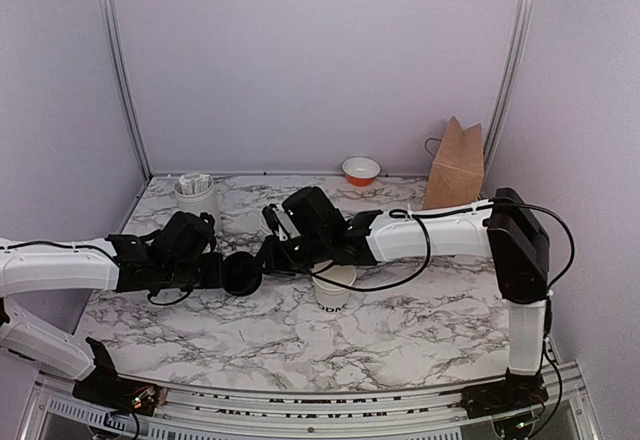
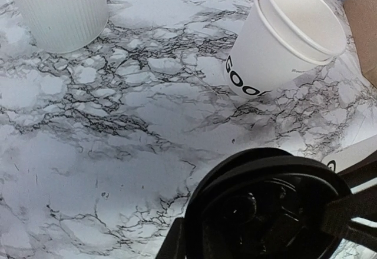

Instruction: Pack the takeout coffee

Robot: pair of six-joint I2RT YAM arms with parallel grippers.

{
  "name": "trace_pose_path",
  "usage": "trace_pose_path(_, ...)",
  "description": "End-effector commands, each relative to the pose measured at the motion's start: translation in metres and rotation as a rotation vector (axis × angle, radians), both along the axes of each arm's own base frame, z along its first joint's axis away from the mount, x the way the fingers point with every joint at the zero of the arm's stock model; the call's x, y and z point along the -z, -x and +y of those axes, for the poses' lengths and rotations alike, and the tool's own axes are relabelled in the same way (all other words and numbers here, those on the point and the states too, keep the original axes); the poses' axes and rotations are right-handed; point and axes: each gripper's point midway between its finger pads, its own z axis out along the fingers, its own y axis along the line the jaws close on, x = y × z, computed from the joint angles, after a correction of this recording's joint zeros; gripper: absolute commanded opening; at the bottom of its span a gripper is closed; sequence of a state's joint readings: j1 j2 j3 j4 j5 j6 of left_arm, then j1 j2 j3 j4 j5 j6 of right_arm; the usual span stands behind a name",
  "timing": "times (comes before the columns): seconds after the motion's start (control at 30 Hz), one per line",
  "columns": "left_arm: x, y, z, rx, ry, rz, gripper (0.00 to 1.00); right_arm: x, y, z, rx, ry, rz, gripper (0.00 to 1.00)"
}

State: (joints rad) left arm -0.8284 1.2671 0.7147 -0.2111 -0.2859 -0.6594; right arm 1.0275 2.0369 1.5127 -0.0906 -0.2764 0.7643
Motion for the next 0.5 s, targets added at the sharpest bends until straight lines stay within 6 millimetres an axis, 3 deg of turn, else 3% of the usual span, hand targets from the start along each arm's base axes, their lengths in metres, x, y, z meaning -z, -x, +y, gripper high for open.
trace_pose_path(0.0, -0.002, -0.004, 0.001, -0.009, 0.006, -0.024, 0.19, -0.023, -0.006, 0.016, -0.005, -0.061, -0.032, 0.12)
trace_pose_path(0.13, -0.003, -0.004, 0.004, -0.019, 0.002, -0.028, 0.33, -0.025, -0.008, 0.016, 0.005, -0.052, -0.049, 0.07)
trace_pose_path(0.4, -0.018, -0.002, 0.009, -0.024, -0.006, -0.046, 0.39, -0.035, -0.014, 0.01, 0.016, -0.023, -0.11, 0.03)
trace_pose_path(0.47, -0.037, -0.004, 0.003, -0.014, 0.034, -0.068, 0.39, -0.04, -0.016, 0.006, 0.02, -0.012, -0.14, 0.03)
